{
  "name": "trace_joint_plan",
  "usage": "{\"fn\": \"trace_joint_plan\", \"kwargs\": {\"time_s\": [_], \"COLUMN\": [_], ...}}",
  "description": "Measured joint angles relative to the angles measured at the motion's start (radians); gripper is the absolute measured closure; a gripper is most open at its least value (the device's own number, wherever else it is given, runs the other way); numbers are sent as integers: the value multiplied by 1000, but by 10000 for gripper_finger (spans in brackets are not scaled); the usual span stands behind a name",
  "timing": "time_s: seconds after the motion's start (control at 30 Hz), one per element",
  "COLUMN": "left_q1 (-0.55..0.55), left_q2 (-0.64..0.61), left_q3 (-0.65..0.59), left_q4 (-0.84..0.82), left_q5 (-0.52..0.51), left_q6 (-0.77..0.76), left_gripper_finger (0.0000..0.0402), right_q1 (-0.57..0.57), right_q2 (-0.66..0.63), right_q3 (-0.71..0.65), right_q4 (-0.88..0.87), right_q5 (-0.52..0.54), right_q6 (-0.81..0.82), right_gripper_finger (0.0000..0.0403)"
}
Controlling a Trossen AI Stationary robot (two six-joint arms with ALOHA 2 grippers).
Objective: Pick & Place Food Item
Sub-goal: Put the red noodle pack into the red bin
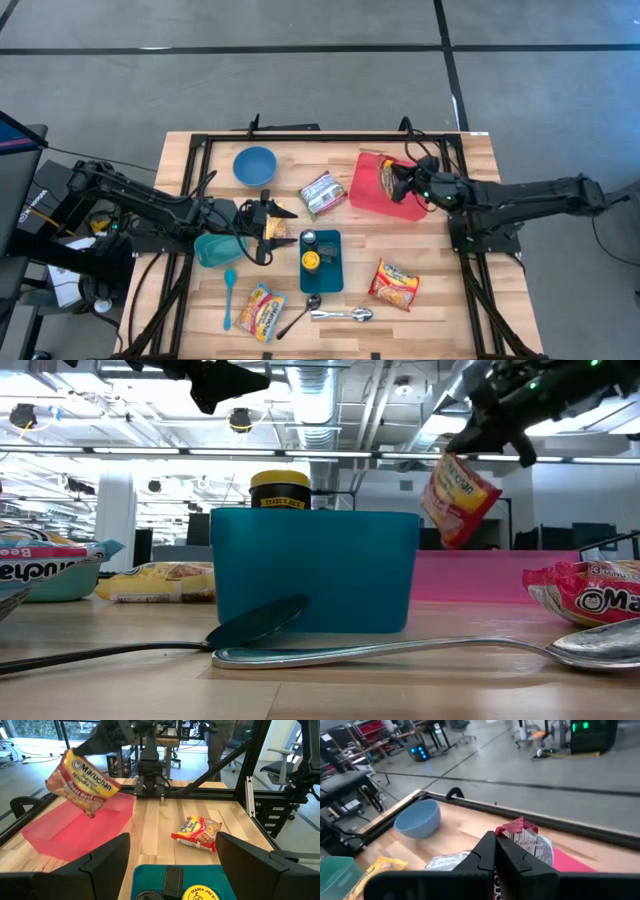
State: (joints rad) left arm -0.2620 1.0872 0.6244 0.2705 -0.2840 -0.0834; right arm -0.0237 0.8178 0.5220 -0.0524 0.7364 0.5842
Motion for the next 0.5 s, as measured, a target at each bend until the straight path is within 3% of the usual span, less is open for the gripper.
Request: {"fn": "trace_joint_plan", "kwargs": {"time_s": [0.5], "left_q1": [0], "left_q2": [0], "left_q3": [0], "left_q4": [0], "left_q5": [0], "left_q6": [0], "left_gripper_finger": [112], "right_q1": [-160], "right_q2": [240], "right_q3": [0], "right_q4": [77], "right_q5": [-181], "right_q6": [151], "right_gripper_finger": [403]}}
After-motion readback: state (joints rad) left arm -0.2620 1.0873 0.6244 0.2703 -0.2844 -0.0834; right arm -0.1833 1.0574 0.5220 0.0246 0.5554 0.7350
